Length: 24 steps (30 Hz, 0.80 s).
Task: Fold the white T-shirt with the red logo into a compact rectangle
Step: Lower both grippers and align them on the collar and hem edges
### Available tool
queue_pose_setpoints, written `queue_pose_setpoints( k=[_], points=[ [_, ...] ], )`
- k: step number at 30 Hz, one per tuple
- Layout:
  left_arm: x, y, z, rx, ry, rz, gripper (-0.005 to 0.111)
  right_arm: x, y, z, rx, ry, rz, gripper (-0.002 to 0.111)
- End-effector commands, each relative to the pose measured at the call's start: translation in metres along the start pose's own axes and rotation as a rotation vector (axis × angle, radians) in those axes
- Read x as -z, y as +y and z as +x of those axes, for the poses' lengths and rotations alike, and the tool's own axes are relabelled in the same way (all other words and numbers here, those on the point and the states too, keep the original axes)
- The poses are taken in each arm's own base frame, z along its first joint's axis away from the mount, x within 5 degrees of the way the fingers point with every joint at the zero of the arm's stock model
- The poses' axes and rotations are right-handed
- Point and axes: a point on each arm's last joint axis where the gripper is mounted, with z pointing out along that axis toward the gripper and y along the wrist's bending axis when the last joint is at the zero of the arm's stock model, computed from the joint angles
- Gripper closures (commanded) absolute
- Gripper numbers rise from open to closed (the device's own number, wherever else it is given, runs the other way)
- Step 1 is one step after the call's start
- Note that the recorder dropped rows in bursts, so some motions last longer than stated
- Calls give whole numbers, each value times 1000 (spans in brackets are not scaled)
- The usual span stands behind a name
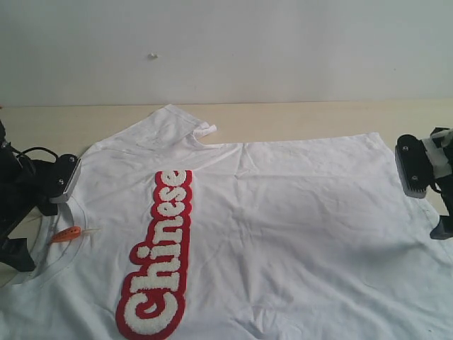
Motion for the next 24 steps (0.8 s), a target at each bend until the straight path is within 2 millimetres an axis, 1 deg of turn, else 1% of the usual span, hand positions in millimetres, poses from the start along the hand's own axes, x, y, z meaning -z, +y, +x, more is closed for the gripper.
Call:
queue_pose_setpoints(
  k=[1, 5, 7, 15, 21, 24],
  points=[
    [-3, 0, -3, 6, -10, 6, 1, 3, -9, 2, 8, 12, -10, 3],
    [-3, 0, -3, 6, -10, 8, 1, -14, -5, 7, 30, 60, -72, 3],
    [-3, 0, -3, 6, -10, 8, 1, -19, -3, 8, 39, 70, -87, 3],
    [-3, -2, -3, 10, -10, 22, 1, -20, -6, 8, 55, 72, -61, 3],
    [-11, -5, -2, 12, -8, 74, 1, -34, -1, 8, 62, 66, -119, 3],
    [-15, -5, -2, 13, -7, 90, 1, -38, 1, 9, 61, 66, -137, 3]
  ],
)
